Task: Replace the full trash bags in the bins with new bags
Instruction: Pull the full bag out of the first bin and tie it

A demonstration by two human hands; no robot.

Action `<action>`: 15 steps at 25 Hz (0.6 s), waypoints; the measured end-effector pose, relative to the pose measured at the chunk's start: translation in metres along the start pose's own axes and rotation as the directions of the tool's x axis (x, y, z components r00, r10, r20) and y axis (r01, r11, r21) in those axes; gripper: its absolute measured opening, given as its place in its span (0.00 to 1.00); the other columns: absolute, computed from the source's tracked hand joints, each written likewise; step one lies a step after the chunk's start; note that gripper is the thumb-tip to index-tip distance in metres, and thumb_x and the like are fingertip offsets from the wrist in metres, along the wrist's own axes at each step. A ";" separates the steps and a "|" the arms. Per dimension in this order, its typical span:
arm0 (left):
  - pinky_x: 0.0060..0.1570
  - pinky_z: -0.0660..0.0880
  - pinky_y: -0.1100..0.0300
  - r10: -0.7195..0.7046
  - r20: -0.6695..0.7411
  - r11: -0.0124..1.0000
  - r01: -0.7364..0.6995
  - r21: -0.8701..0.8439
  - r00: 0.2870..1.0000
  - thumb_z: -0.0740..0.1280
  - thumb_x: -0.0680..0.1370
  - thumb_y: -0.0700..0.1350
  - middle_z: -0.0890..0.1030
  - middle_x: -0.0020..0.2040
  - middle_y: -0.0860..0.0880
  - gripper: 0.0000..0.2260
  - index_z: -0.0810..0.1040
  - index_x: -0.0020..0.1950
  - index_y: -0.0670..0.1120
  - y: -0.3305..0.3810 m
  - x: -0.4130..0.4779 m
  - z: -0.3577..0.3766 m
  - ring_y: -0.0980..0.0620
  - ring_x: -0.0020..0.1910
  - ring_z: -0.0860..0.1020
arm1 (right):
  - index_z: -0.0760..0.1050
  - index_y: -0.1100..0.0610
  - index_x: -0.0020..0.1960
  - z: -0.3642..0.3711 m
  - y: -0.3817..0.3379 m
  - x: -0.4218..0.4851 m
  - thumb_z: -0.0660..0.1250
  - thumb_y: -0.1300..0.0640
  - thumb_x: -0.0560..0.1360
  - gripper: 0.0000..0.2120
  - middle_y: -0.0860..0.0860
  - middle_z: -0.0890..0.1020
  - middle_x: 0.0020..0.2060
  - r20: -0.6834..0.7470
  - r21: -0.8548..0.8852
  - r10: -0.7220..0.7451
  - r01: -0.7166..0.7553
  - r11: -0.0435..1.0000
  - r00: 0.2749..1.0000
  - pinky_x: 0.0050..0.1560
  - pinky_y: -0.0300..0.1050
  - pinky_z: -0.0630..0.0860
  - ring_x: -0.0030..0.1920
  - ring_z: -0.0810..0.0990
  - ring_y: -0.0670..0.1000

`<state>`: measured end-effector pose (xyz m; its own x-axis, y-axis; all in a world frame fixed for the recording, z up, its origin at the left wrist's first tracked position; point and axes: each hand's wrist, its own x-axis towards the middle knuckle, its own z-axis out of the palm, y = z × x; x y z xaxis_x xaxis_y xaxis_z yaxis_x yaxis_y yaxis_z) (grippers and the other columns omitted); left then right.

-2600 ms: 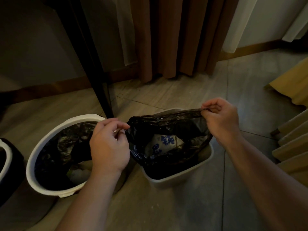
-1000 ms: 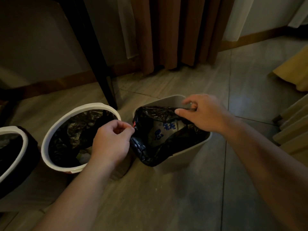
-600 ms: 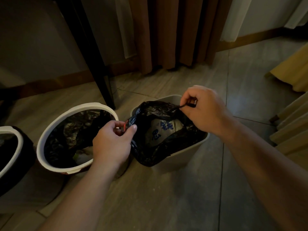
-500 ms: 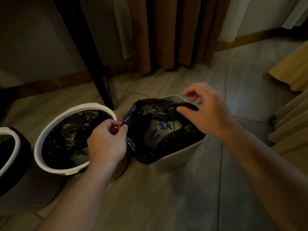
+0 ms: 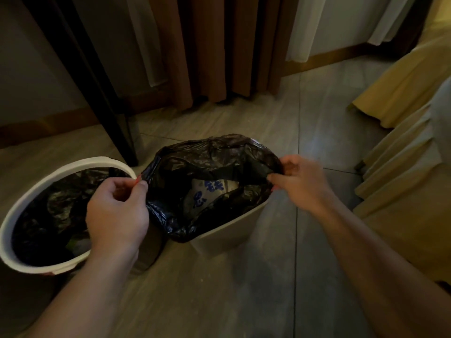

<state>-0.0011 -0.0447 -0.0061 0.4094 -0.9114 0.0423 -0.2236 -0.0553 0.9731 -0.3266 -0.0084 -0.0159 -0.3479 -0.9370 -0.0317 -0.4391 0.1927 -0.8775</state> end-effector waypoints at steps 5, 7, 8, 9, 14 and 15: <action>0.47 0.77 0.60 0.051 0.039 0.995 -0.048 -0.083 0.998 0.76 0.75 0.51 0.85 0.44 0.56 0.06 0.81 0.46 0.61 0.015 -0.003 0.004 0.60 0.45 0.84 | 0.80 0.50 0.64 0.013 -0.003 -0.013 0.80 0.57 0.73 0.22 0.46 0.85 0.57 -0.031 0.371 0.132 -0.112 0.922 0.991 0.60 0.49 0.82 0.58 0.84 0.47; 0.45 0.76 0.61 0.068 0.081 0.994 -0.061 -0.093 0.994 0.77 0.76 0.49 0.86 0.44 0.58 0.09 0.79 0.49 0.60 0.019 -0.006 0.006 0.62 0.43 0.84 | 0.81 0.55 0.62 0.017 0.003 -0.019 0.78 0.57 0.75 0.16 0.52 0.85 0.55 -0.005 0.399 0.232 -0.211 0.892 0.973 0.59 0.50 0.83 0.57 0.85 0.53; 0.44 0.77 0.61 0.077 0.107 0.994 -0.068 -0.089 0.991 0.76 0.77 0.48 0.86 0.44 0.58 0.10 0.78 0.51 0.60 0.021 -0.008 0.007 0.62 0.43 0.84 | 0.82 0.56 0.57 0.019 0.003 -0.021 0.76 0.58 0.77 0.10 0.54 0.85 0.52 0.002 0.404 0.253 -0.232 0.885 0.967 0.56 0.49 0.84 0.55 0.86 0.56; 0.44 0.77 0.60 0.084 0.134 0.994 -0.073 -0.086 0.987 0.76 0.77 0.48 0.86 0.44 0.58 0.10 0.78 0.52 0.60 0.022 -0.011 0.008 0.62 0.42 0.84 | 0.83 0.57 0.53 0.019 0.002 -0.023 0.74 0.59 0.78 0.04 0.55 0.86 0.48 -0.005 0.403 0.256 -0.233 0.885 0.967 0.53 0.48 0.84 0.53 0.86 0.57; 0.49 0.77 0.57 0.047 0.256 0.979 0.006 -0.202 0.966 0.69 0.80 0.41 0.86 0.43 0.54 0.10 0.82 0.50 0.58 0.037 -0.022 0.011 0.56 0.44 0.85 | 0.82 0.58 0.48 0.016 -0.009 -0.014 0.72 0.64 0.79 0.02 0.57 0.86 0.46 -0.112 0.443 0.205 -0.136 0.886 0.972 0.51 0.51 0.85 0.47 0.85 0.54; 0.48 0.77 0.56 0.013 0.274 0.969 0.056 -0.242 0.962 0.67 0.80 0.40 0.85 0.41 0.52 0.10 0.83 0.49 0.56 0.042 -0.023 0.012 0.55 0.42 0.84 | 0.81 0.59 0.50 0.017 -0.011 -0.012 0.71 0.65 0.78 0.03 0.57 0.86 0.46 -0.085 0.491 0.225 -0.155 0.857 0.971 0.49 0.50 0.84 0.46 0.85 0.55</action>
<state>-0.0299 -0.0312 0.0310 0.1482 -0.9889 -0.0090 0.0201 -0.0061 0.9998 -0.3040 -0.0043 -0.0140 -0.5070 -0.8414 -0.1871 0.0845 0.1675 -0.9822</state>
